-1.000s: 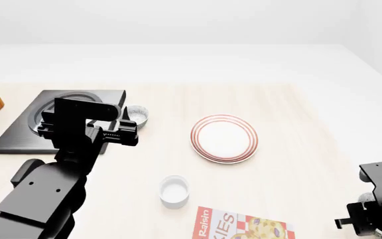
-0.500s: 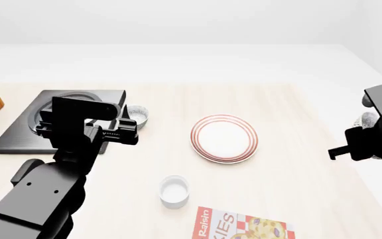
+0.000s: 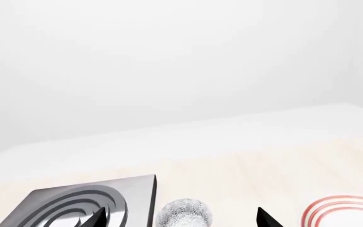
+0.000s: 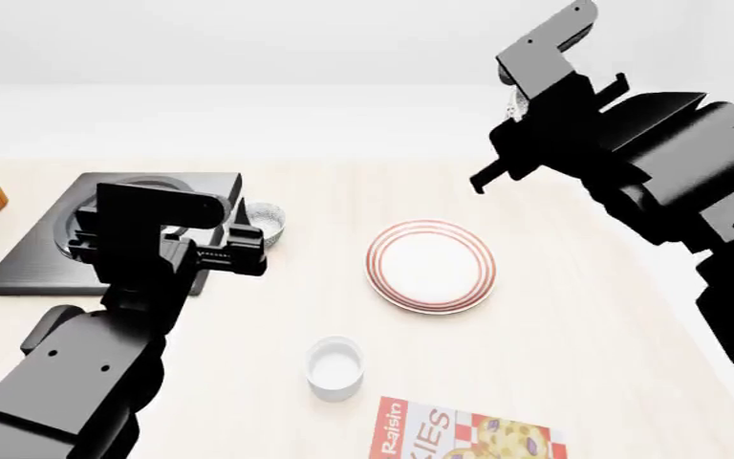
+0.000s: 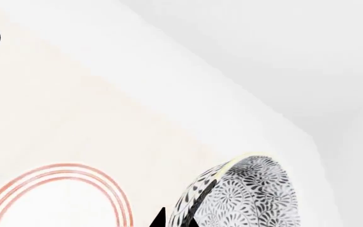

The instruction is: Pick the akita bowl next to the cookies box and place it on the plate.

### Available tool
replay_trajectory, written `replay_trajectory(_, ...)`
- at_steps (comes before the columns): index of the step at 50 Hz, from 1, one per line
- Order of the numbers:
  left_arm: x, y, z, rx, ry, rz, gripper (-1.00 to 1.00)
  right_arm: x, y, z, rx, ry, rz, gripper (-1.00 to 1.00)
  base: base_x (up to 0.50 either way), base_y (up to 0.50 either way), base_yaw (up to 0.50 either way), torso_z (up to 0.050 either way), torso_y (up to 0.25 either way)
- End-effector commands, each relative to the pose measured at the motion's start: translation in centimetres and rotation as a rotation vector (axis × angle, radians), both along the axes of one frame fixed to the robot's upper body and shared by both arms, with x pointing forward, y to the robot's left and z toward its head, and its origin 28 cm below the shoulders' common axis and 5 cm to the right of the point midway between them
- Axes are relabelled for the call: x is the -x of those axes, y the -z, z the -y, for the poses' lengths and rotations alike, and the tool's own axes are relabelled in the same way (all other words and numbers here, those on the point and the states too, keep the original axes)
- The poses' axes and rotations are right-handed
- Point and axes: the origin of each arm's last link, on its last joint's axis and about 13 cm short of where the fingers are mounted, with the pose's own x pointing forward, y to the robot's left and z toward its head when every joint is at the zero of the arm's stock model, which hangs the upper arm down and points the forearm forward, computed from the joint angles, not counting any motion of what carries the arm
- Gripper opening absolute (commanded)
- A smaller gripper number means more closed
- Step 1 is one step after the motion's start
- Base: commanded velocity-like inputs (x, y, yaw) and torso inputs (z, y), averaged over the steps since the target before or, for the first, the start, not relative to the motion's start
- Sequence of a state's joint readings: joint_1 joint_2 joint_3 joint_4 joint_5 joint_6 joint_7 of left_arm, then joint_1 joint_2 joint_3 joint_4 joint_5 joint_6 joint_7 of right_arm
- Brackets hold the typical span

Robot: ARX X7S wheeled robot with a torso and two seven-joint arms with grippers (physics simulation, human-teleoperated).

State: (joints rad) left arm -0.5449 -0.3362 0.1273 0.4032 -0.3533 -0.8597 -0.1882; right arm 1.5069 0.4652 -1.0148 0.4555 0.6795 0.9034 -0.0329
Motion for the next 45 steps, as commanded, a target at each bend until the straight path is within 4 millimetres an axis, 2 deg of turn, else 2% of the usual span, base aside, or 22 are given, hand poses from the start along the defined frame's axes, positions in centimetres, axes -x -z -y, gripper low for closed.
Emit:
replay_trajectory(1, 0.0, -0.3, 0.2, 0.002, 0.005, 0.004, 1.0, -2.8, 2.1, -7.4, 0.209, -0.135, 0.075, -1.0, 0.0, 0.0, 0.0, 0.0, 0.0)
replay_trajectory(8, -0.1, -0.2, 0.1, 0.0, 0.007, 0.003, 1.0, -4.5, 5.1, -8.8, 0.331, -0.116, 0.067, -1.0, 0.0, 0.0, 0.0, 0.0, 0.0)
replay_trajectory(10, -0.1, -0.2, 0.2, 0.002, 0.008, 0.003, 1.0, -4.3, 6.5, -9.0, 0.345, -0.11, 0.058, -1.0, 0.0, 0.0, 0.0, 0.0, 0.0)
replay_trajectory(15, -0.2, -0.2, 0.5, 0.006, 0.014, 0.002, 1.0, -3.8, 7.8, -9.9, 0.315, -0.127, 0.043, -1.0, 0.0, 0.0, 0.0, 0.0, 0.0)
replay_trajectory(16, -0.1, -0.2, 0.5, 0.008, 0.015, 0.002, 1.0, -3.6, 8.7, -10.1, 0.337, -0.131, 0.042, -1.0, 0.0, 0.0, 0.0, 0.0, 0.0)
replay_trajectory(21, 0.4, -0.4, 0.6, 0.002, 0.02, 0.005, 1.0, -2.9, 10.9, -10.6, 0.424, -0.135, 0.042, -1.0, 0.0, 0.0, 0.0, 0.0, 0.0)
replay_trajectory(27, 0.6, -0.4, 0.4, 0.016, 0.027, 0.001, 1.0, -2.6, 11.7, -10.8, 0.427, -0.14, 0.034, -1.0, 0.0, 0.0, 0.0, 0.0, 0.0)
replay_trajectory(33, 0.7, -0.3, 0.5, 0.023, 0.04, 0.008, 1.0, -2.5, 12.8, -10.1, 0.48, -0.101, 0.035, -1.0, 0.0, 0.0, 0.0, 0.0, 0.0)
replay_trajectory(41, 0.6, -0.4, 0.5, -0.021, 0.028, 0.006, 1.0, -2.5, 13.1, -9.9, 0.464, -0.099, 0.017, -1.0, 0.0, 0.0, 0.0, 0.0, 0.001)
replay_trajectory(45, 0.6, -0.2, 0.6, -0.02, 0.033, -0.002, 1.0, -2.5, 12.9, -9.9, 0.468, -0.09, 0.018, -1.0, 0.0, 0.0, 0.0, 0.0, -0.226)
